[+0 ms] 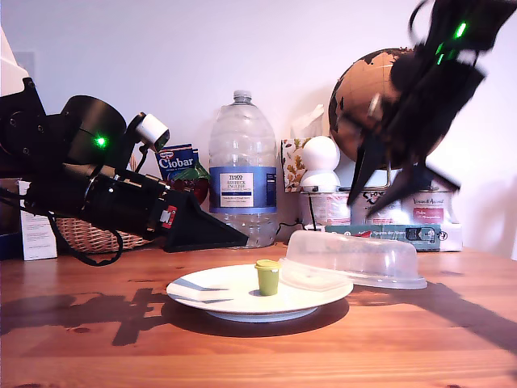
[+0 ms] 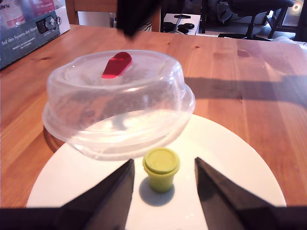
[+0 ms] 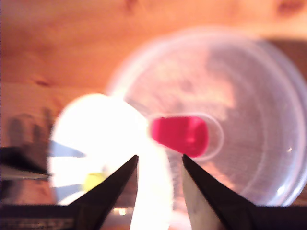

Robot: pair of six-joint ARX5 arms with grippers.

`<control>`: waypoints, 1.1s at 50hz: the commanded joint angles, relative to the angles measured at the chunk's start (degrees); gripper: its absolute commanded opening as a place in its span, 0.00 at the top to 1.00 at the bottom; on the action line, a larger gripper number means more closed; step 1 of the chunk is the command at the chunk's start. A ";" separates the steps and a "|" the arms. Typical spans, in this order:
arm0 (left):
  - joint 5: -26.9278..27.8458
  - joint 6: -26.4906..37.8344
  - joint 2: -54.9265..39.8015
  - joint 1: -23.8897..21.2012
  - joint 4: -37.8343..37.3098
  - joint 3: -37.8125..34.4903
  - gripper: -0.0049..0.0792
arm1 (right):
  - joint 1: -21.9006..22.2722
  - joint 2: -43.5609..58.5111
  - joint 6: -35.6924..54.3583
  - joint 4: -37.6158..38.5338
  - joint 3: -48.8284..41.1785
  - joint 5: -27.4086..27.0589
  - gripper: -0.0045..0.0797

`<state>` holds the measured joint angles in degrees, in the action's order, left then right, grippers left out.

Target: Lift the plastic dome with your right arm while removing the green coffee capsule from the plate using your left arm.

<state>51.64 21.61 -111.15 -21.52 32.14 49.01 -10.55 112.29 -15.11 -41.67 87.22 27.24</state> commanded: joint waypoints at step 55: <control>0.44 0.31 -1.55 0.04 0.24 0.09 0.51 | 0.04 5.31 -0.59 2.49 0.33 -2.23 0.65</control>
<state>51.64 21.58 -111.15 -21.52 32.10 49.04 -9.72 115.04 -15.22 -39.46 87.44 24.77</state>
